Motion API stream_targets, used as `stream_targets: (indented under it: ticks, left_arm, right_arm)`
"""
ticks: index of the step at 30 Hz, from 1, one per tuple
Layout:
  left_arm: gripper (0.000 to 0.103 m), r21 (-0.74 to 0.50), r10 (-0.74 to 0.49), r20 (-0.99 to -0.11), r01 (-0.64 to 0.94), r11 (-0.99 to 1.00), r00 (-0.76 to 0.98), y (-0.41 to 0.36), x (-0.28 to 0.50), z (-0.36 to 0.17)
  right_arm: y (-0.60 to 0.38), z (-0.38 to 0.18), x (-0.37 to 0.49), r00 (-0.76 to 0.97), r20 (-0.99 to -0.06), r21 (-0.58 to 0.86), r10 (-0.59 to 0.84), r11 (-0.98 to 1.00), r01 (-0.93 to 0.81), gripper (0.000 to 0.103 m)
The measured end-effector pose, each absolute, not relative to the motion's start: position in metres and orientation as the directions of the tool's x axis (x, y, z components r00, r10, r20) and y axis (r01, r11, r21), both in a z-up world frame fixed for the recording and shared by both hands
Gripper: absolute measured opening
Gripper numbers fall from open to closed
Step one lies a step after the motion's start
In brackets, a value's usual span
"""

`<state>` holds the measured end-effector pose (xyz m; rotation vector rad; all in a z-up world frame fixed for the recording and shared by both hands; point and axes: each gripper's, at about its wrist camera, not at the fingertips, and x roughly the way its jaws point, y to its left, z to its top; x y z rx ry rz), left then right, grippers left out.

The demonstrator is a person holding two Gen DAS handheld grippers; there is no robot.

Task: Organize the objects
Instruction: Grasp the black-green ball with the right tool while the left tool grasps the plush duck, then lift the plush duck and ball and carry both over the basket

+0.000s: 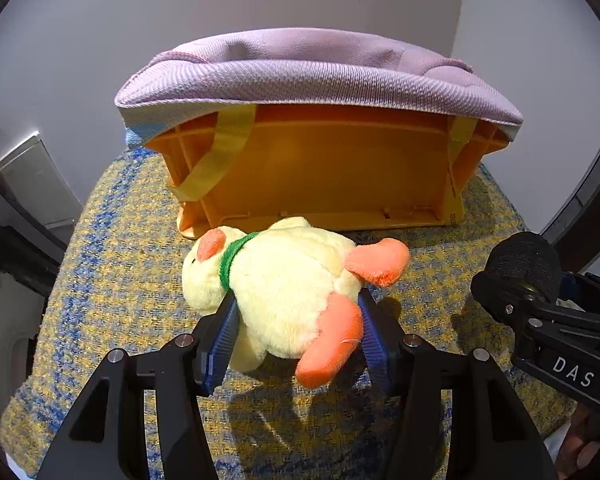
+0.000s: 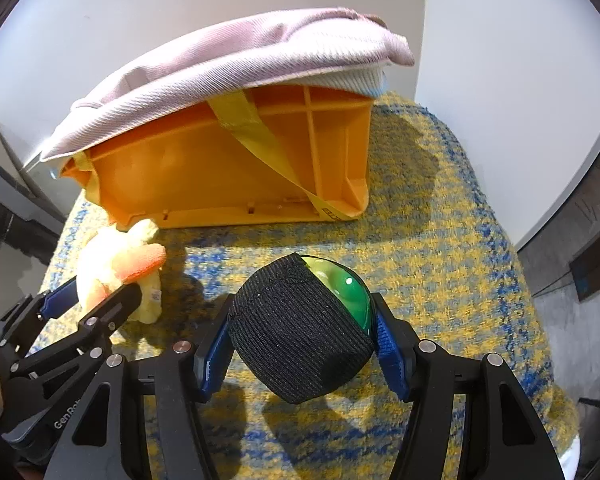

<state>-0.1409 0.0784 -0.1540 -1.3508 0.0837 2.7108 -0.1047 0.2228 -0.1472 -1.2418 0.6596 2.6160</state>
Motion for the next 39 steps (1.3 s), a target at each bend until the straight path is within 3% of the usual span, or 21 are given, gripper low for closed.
stream_targets:
  ticks: [39]
  left_arm:
    - [0.055, 0.034, 0.071, -0.620, -0.117, -0.993, -0.781, 0.057, -0.131, 0.001]
  right_arm:
    - [0.217, -0.003, -0.086, -0.801, -0.597, 0.276, 0.044, -0.926, -0.256, 0.062]
